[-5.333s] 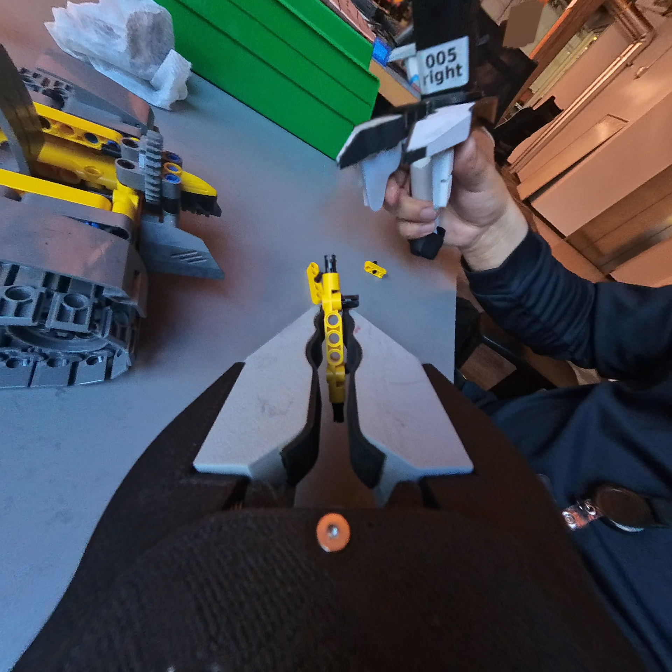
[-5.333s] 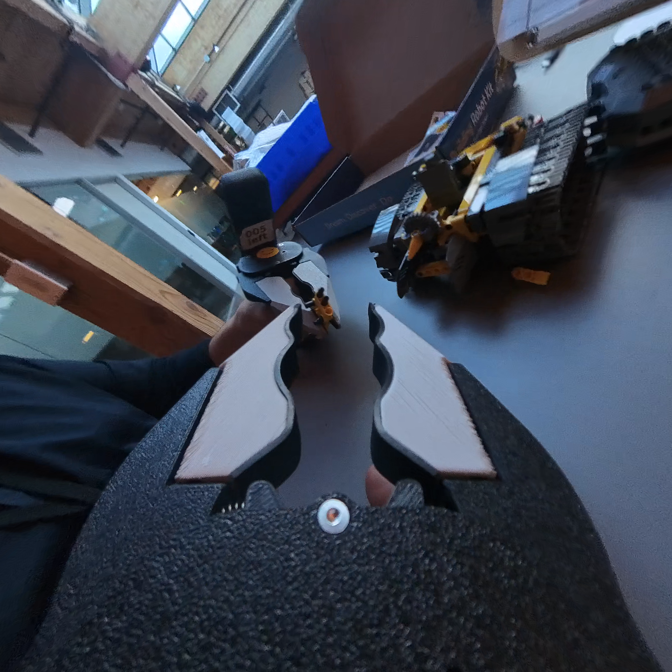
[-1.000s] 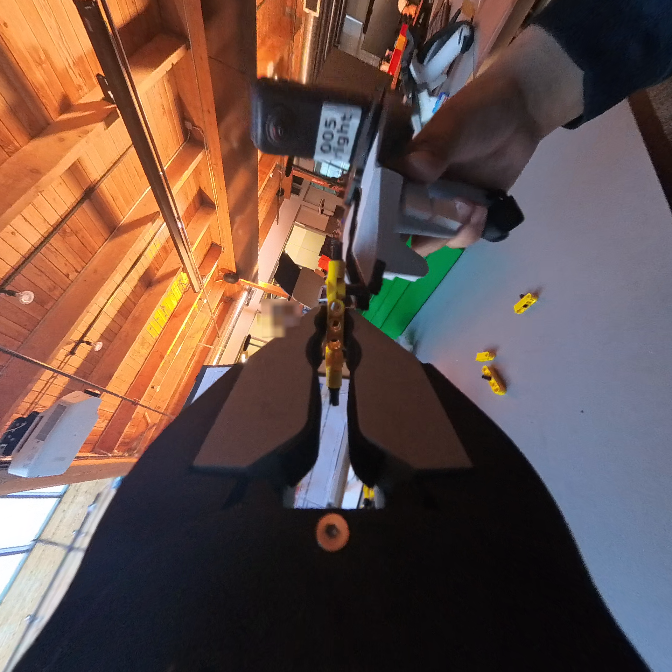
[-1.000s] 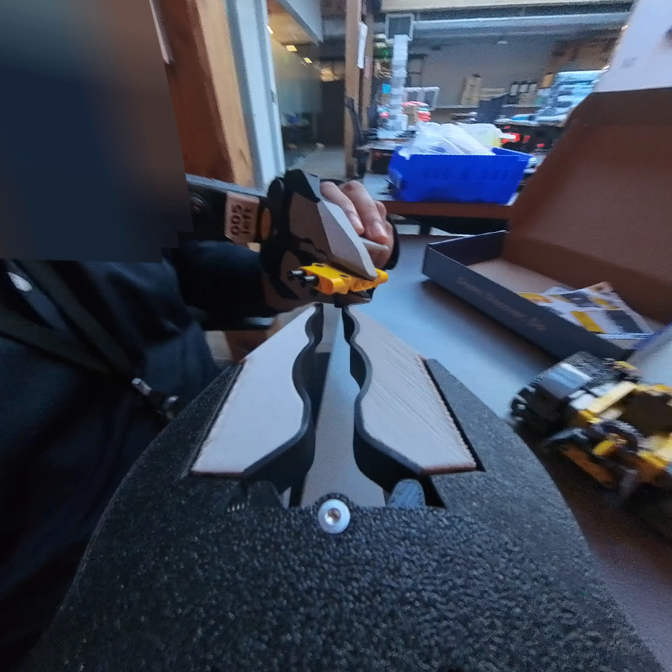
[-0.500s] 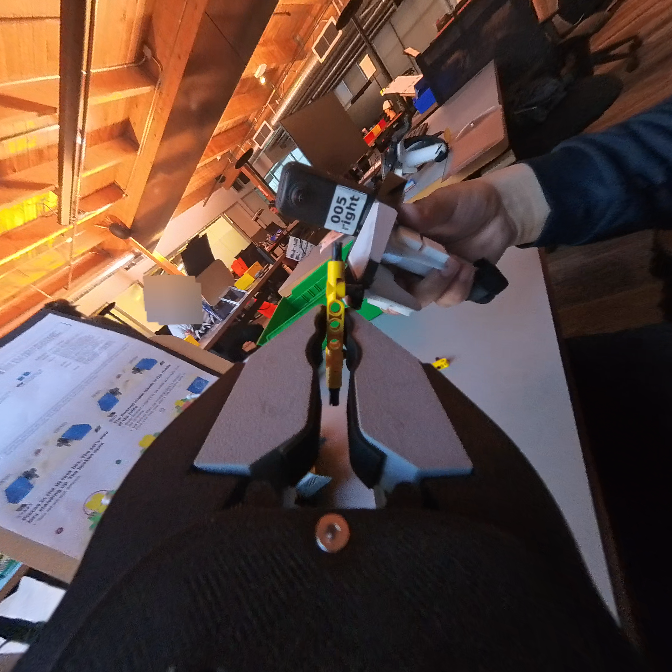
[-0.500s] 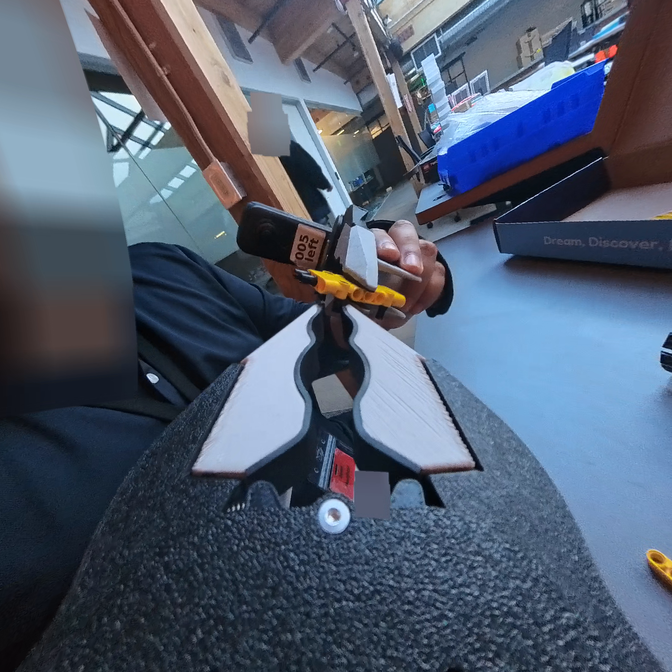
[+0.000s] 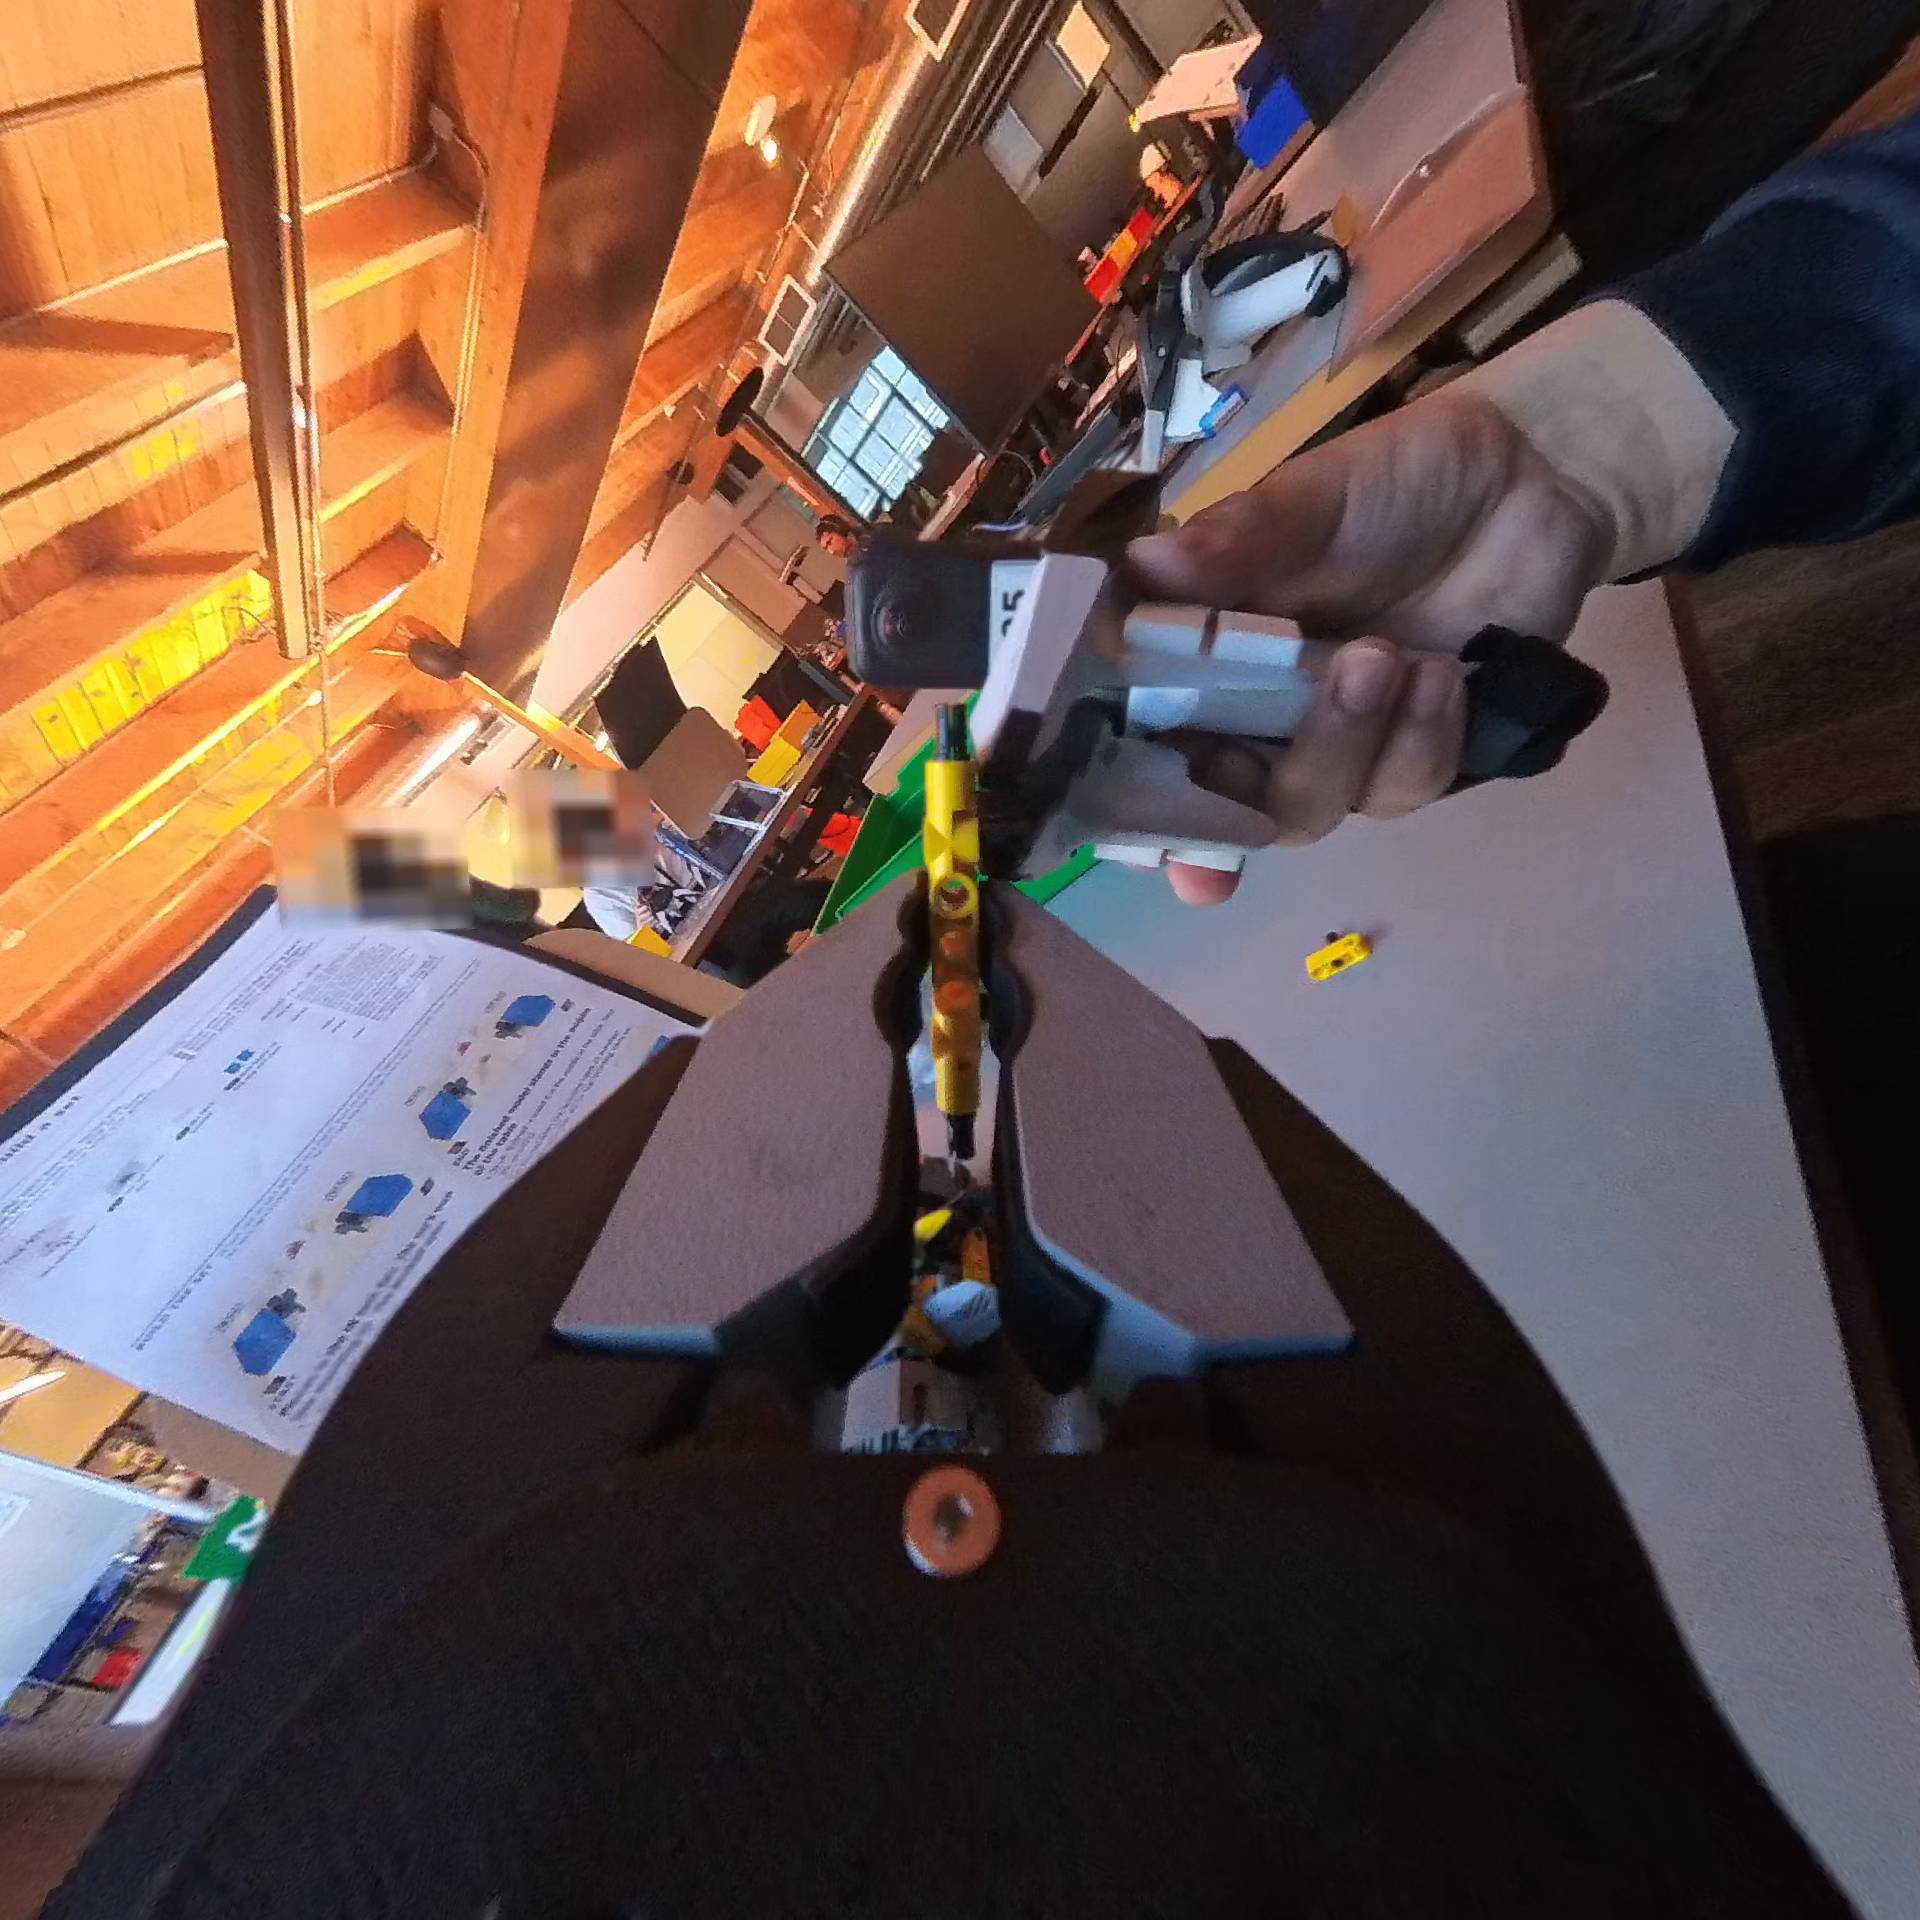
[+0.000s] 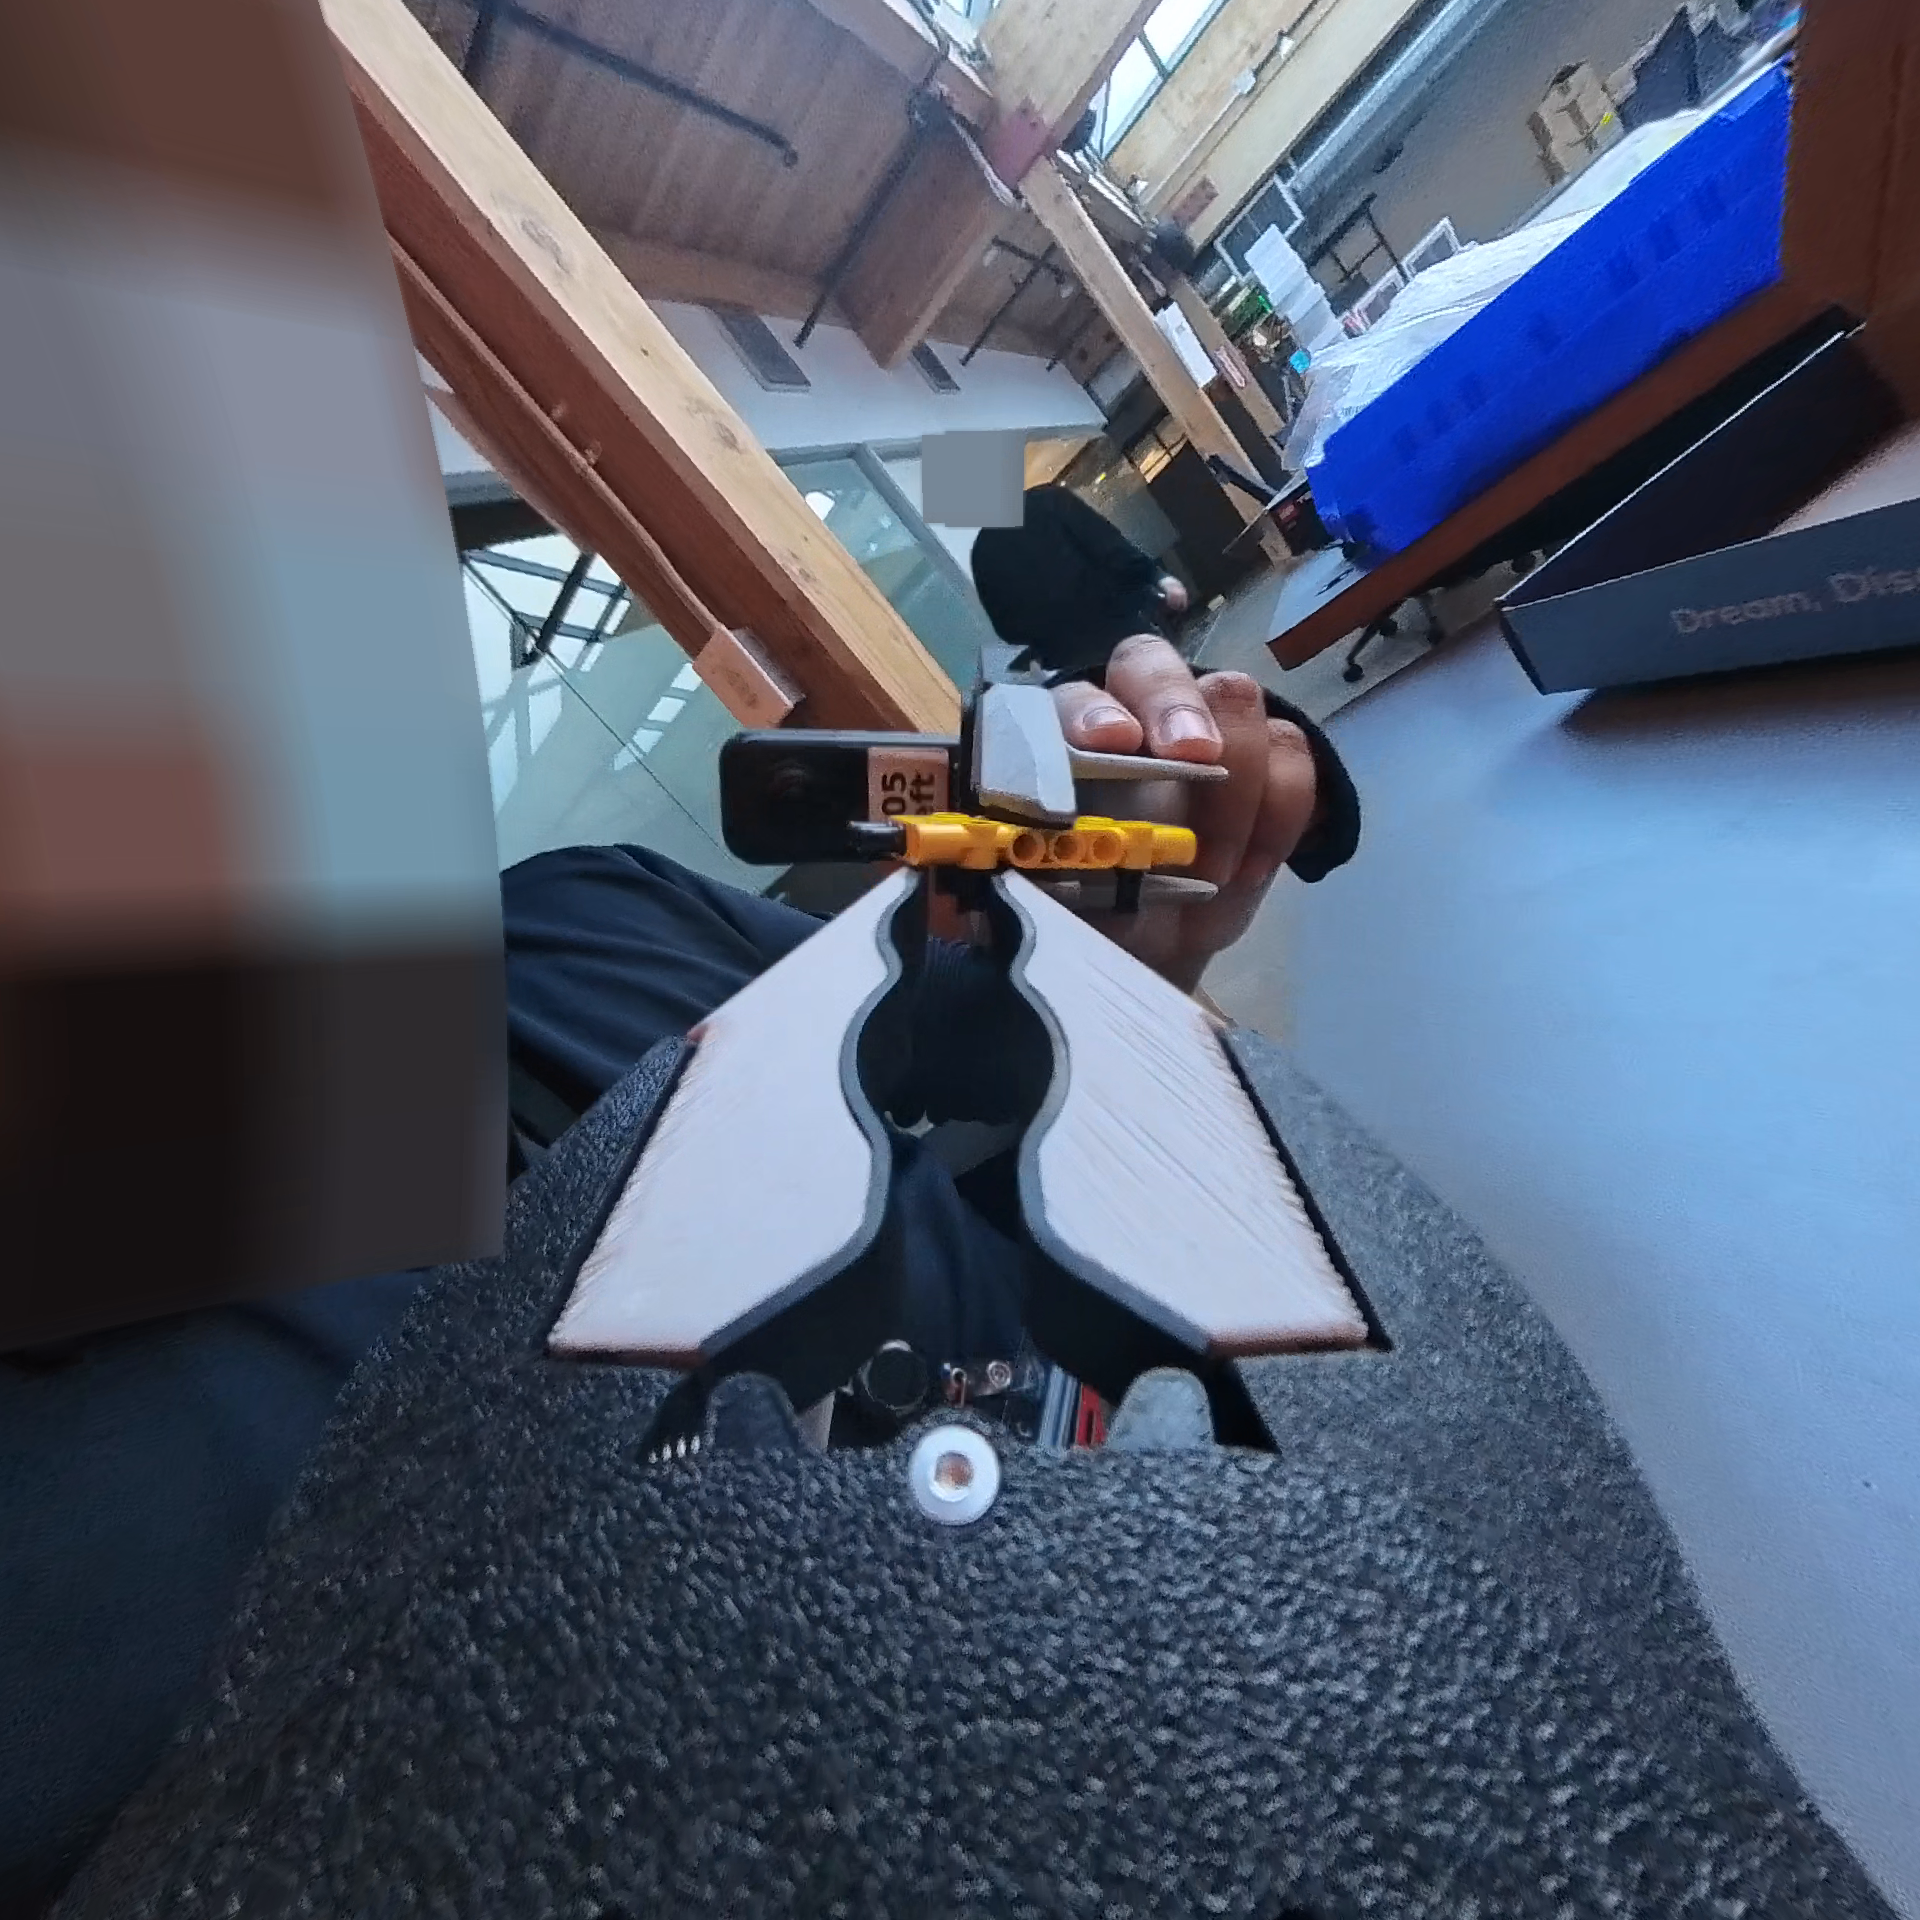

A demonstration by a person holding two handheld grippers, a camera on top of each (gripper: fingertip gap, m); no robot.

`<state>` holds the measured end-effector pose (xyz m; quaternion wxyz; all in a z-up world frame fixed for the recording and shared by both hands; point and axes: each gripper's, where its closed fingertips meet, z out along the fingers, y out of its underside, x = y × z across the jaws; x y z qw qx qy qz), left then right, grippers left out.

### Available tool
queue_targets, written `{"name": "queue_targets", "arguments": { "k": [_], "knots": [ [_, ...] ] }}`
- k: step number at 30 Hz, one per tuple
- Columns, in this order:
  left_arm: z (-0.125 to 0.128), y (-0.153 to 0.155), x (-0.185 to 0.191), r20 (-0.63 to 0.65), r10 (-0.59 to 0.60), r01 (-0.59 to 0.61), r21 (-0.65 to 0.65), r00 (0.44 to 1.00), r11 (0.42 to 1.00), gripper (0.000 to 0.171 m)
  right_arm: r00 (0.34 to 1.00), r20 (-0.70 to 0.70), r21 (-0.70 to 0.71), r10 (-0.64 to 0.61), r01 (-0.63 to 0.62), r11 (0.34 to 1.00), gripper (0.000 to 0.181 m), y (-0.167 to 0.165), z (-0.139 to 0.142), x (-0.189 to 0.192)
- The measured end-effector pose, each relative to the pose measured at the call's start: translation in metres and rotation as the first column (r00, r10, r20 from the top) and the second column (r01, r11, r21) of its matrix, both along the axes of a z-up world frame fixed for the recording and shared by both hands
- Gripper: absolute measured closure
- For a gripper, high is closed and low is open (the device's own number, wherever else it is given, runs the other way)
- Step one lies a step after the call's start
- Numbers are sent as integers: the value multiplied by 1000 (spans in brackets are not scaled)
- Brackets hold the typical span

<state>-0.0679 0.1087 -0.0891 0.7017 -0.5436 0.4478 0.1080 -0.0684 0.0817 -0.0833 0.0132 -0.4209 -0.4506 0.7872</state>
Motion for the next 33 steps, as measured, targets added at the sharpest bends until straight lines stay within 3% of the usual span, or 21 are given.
{"name": "queue_targets", "arguments": {
  "k": [2,7,12,14,19,25,27,30,33],
  "knots": [
    [-3,2,-2,-46,30,-30,3,998,1000,167,999,16,9,-36,36,999,181,3,-5,-4],
    [-5,6,-11,-50,72,-74,-53,996,996,167,986,-21,90,-164,166,982,179,7,-6,-14],
    [-26,0,-16,-160,39,-72,-208,986,976,166,980,-2,431,-198,179,884,179,0,-31,-17],
    [-38,3,-18,-157,30,-76,-290,987,954,167,974,33,577,-225,165,800,181,4,-44,-19],
    [-71,18,-27,-256,98,-188,-359,962,914,167,934,125,868,-333,59,493,180,25,-82,-22],
    [-87,31,-26,-56,164,-168,-540,985,825,166,904,136,941,-406,10,338,181,42,-93,-20],
    [-90,32,-24,18,168,-127,-577,986,807,166,899,134,932,-417,28,361,181,43,-94,-19],
    [-81,32,-19,91,140,-66,-558,986,828,167,905,149,840,-400,97,533,180,40,-84,-18],
    [-74,33,-18,76,144,-85,-516,987,852,167,907,139,752,-398,165,638,178,41,-76,-18]
  ]
}}
